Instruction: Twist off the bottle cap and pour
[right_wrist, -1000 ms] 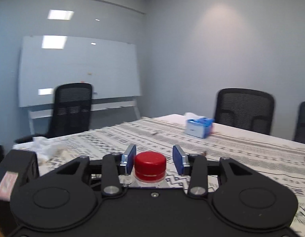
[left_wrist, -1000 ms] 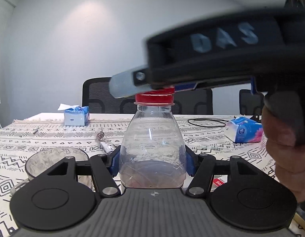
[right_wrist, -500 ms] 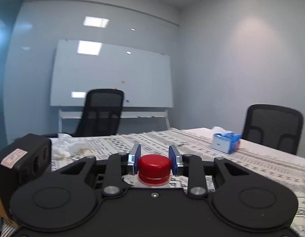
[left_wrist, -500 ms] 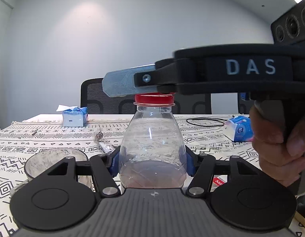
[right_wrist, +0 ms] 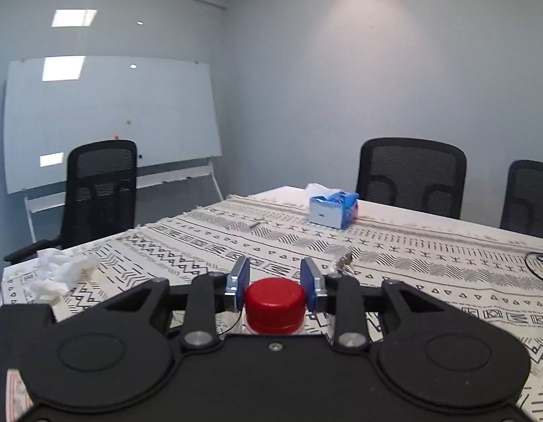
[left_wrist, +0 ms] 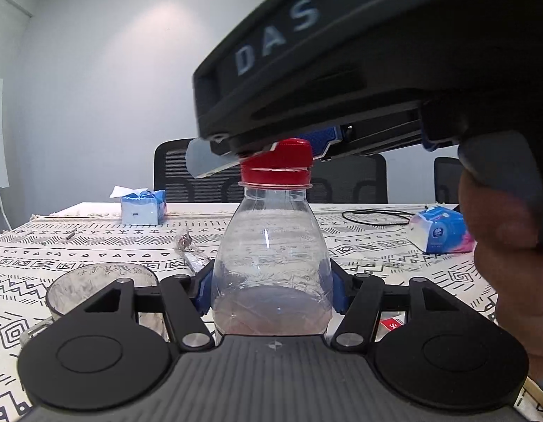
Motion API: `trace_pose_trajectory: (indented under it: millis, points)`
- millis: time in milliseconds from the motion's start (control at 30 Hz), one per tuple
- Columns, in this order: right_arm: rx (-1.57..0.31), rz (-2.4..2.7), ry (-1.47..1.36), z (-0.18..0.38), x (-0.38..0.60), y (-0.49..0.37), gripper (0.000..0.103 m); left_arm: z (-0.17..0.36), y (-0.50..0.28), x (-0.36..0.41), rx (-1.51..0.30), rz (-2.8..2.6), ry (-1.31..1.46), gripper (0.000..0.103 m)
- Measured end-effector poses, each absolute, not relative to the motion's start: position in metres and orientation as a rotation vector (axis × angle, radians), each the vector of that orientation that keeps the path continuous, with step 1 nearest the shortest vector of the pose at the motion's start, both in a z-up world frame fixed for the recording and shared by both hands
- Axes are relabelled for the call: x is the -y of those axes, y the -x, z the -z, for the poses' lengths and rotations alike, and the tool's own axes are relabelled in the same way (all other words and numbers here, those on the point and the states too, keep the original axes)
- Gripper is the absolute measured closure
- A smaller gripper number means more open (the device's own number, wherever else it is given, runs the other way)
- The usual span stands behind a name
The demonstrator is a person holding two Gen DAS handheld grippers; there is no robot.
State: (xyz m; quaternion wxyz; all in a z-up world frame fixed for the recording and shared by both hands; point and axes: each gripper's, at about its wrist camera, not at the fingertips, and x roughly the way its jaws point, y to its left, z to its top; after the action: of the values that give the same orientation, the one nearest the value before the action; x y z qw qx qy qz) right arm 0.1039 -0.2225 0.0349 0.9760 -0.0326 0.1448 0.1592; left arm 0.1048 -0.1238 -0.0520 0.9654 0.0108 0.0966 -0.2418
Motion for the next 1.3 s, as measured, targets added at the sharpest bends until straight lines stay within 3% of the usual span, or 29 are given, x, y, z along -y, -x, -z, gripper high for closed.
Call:
trace_pose_trajectory:
  millis: [633,767,867,1300]
  points:
    - [-0.219,-0.756,0.084,-0.028,0.276,-0.128,0.07,0.052,-0.108,0.117,-0.202,0.54,-0.016,0.046]
    - [-0.272,-0.586,0.064,-0.036,0.257,-0.113,0.069,0.053,-0.108,0.118,-0.199,0.53,-0.016,0.046]
    - [-0.308,-0.369,0.068,-0.041,0.238,-0.1,0.057,0.053,-0.107,0.12,-0.197,0.521,-0.017,0.045]
    - [-0.278,-0.145,-0.001,-0.04,0.217,-0.074,0.059,0.052,-0.105,0.123,-0.191,0.49,-0.014,0.045]
